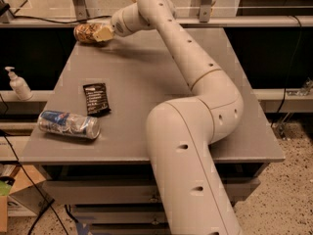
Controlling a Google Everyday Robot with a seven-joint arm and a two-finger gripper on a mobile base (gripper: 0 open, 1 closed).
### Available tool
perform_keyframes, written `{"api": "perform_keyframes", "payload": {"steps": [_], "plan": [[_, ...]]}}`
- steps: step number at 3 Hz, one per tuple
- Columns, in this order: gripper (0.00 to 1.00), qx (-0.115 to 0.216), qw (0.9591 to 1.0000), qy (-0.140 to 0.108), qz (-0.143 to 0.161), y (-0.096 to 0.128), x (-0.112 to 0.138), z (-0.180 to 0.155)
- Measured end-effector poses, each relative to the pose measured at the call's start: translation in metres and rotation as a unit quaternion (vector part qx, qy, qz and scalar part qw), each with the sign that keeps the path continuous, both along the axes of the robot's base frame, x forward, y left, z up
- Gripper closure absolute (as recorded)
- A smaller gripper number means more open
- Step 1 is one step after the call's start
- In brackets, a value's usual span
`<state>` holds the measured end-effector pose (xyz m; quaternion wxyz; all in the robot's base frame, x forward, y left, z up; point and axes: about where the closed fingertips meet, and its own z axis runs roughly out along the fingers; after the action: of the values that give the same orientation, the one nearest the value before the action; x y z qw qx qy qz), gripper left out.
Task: Move orange can near redbull can
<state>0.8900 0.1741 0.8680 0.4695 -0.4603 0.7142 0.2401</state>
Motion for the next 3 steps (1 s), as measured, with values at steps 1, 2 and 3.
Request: {"api": "perform_keyframes", "payload": {"steps": [1,2,3], "plan": [[0.95,0.001,0.9999,-0.012,0.002,-0.007,-0.005,0.016],[1.0,0.014,0.9995,-0.017,0.025,-0.019,-0.022,0.034],[1.0,0.031,0.9978,-0.016,0.056,-0.038,-0.052,0.045]]}}
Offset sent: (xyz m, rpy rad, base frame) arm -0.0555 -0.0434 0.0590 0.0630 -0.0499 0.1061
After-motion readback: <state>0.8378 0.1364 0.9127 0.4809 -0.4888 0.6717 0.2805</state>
